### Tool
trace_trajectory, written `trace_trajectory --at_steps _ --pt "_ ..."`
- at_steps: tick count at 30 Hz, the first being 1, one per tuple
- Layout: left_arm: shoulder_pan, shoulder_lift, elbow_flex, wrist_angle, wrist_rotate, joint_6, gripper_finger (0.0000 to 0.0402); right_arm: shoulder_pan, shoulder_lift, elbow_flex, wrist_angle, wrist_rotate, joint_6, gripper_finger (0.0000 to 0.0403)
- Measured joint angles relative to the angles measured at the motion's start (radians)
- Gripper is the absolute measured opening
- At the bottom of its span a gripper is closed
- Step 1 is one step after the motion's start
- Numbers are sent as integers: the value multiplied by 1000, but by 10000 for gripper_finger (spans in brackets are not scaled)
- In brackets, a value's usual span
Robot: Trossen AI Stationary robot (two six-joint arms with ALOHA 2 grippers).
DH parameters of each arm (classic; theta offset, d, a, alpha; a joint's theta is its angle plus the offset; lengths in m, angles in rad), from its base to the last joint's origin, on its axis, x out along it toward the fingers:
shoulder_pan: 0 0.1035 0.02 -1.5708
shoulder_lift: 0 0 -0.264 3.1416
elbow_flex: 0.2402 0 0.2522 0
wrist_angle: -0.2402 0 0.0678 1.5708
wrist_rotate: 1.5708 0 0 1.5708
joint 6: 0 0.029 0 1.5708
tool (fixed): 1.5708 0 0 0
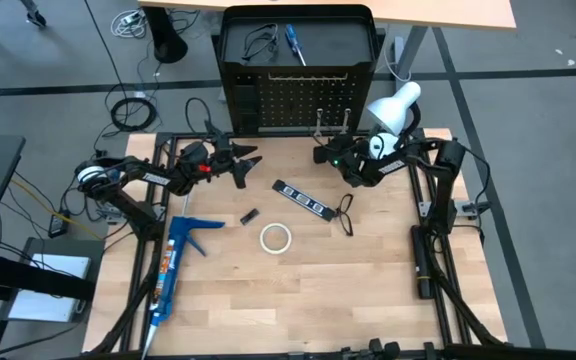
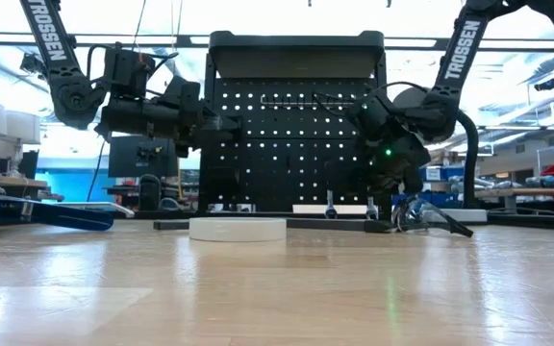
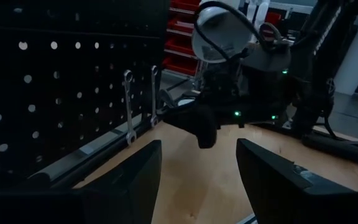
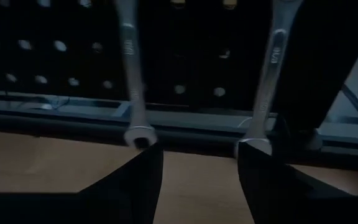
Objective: Hang tools onto peg board
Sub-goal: Unhang the right wrench from the peg board
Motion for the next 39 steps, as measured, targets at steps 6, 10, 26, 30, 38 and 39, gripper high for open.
trace_trajectory --at_steps 6,10,26,30,38,39 --pt "0 0 0 1 3 -4 213 -57 0 0 -5 -34 -29 209" --pt "0 0 0 1 3 -4 213 -84 2 0 -6 -61 -75 209" --pt "0 0 0 5 3 -3 213 -145 4 9 -21 -150 -173 209" --pt "0 0 0 5 3 -5 213 -152 4 41 -83 -161 -173 209" --pt "0 0 0 4 3 -4 213 -167 4 66 -155 -180 -126 209" --pt "0 0 0 4 3 -3 213 -168 4 66 -155 -187 -126 209"
